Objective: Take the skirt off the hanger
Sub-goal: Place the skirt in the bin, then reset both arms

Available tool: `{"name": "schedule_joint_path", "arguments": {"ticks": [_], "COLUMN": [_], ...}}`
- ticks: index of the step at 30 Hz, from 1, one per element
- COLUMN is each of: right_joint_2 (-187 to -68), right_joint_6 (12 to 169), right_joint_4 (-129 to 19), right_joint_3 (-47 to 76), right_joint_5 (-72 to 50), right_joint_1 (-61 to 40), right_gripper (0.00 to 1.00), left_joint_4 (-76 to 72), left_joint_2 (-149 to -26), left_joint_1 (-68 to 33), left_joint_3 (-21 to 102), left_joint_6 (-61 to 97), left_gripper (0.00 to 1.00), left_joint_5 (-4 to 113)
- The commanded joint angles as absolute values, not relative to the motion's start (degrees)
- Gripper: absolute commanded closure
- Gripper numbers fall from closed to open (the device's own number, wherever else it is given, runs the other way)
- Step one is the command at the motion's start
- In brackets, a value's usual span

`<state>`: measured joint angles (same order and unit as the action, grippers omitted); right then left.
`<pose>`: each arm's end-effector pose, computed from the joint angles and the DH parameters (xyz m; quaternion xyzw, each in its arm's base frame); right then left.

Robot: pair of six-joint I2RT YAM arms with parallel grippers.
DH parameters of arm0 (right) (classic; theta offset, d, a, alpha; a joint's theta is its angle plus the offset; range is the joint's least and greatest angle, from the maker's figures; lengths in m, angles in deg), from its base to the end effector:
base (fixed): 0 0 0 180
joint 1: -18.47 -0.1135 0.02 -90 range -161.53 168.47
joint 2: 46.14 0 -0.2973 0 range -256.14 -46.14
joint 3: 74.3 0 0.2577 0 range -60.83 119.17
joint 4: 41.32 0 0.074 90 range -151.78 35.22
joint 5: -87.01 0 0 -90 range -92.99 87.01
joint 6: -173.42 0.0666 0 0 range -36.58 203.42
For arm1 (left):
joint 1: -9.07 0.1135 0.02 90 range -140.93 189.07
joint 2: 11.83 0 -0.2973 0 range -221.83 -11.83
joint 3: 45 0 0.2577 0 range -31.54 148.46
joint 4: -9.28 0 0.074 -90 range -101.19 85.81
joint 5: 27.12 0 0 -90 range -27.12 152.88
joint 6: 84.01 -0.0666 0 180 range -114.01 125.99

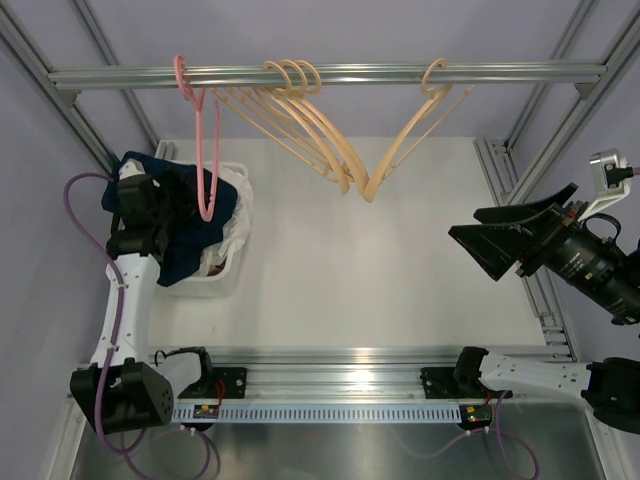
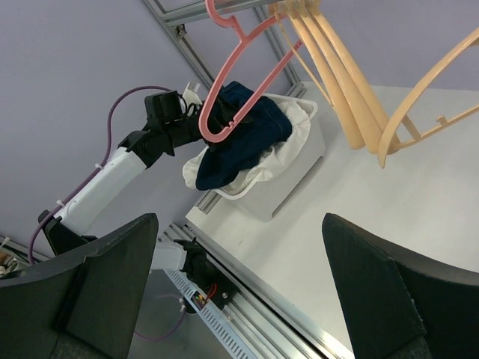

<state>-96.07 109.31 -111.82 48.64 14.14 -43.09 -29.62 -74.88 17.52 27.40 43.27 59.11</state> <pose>0.0370 0.0271 0.5935 -0.1070 0.6838 0.4194 0.5874 0.2595 0.0341 0.3511 -0.3203 0.8022 -0.1528 0.4802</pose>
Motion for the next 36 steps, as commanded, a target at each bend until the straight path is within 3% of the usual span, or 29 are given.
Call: {"name": "schedule_joint_path", "arguments": {"ticks": [1, 19, 24, 32, 36], "right_joint_2": [-96.23, -104.66, -108.1, -104.06, -105.73], "right_joint_6": [109.44, 113.48, 113.3, 111.46, 111.63], "right_joint_4": [-112.7, -120.17, -120.71, -112.09, -110.6], "right_joint_3": [48.86, 39.1, 35.94, 27.85, 27.68], "right_joint_5": [15.82, 16.71, 16.61, 16.27, 16.87], "right_joint_1": [-43.4, -43.32, -43.4, -42.53, -42.44], "right_gripper": [0.01, 0.01, 0.0, 0.0, 0.0], "left_joint_4": [-33.0, -53.84, -51.13, -52.08, -51.21], "left_joint_2": [-71.78, -57.27, -59.73, -63.42, -64.12], "left_joint_1": [18.03, 18.03, 18.03, 16.98, 8.32], "left_joint_3": [31.74, 49.4, 57.82, 67.69, 66.03], "left_joint_6": [41.5, 40.79, 40.01, 38.07, 36.66], "left_gripper": [0.01, 0.01, 0.01, 0.01, 0.01], "left_joint_5": [62.0, 78.09, 65.8, 49.19, 51.97]}}
